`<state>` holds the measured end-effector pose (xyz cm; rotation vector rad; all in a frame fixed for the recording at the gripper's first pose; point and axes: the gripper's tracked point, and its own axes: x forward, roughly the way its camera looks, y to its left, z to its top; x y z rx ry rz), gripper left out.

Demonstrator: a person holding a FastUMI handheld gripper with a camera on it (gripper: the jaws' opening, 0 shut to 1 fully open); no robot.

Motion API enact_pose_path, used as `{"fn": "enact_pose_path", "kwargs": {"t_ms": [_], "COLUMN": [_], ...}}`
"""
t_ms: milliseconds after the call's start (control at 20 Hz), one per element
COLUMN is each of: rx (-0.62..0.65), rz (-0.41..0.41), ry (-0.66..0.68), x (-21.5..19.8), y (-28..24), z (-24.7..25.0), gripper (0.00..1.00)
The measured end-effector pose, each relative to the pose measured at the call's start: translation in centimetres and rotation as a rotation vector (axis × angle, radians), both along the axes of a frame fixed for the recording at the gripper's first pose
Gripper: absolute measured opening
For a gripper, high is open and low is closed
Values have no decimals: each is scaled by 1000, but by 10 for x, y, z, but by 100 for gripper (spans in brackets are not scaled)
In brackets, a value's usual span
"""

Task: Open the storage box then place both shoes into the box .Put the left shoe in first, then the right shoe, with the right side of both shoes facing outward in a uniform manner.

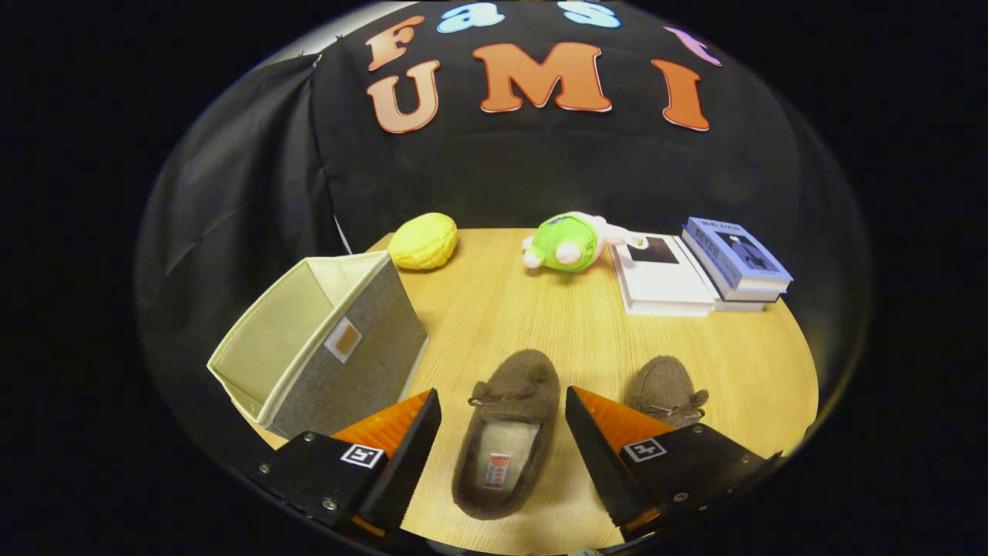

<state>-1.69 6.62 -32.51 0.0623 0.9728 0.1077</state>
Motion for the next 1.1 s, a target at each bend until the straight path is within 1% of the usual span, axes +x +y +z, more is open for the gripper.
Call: {"fn": "enact_pose_path", "kwargs": {"t_ms": [100, 200, 450, 550, 600, 650, 700, 750, 800, 850, 900, 950, 1000, 1100], "rx": [37, 44, -11, -22, -20, -1, 21, 33, 34, 36, 42, 51, 70, 112], "rz": [-24, -28, -45, -54, -55, -62, -74, -95, -109, -130, -153, -183, -211, -269], "ry": [73, 120, 206, 241, 256, 270, 275, 277, 271, 268, 263, 263, 272, 291], "x": [-5, -12, -14, -15, -14, -13, -11, -8, -4, -1, 1, 3, 2, 2], "y": [-5, -9, -23, -26, -25, -22, -18, -19, -21, -25, -26, -29, -29, -30], "z": [-20, -39, -78, -92, -99, -102, -104, -105, -107, -107, -108, -110, -108, -105], "gripper": [95, 93, 86, 79, 71, 66, 56, 52, 44, 39, 28, 22, 12, 4]}}
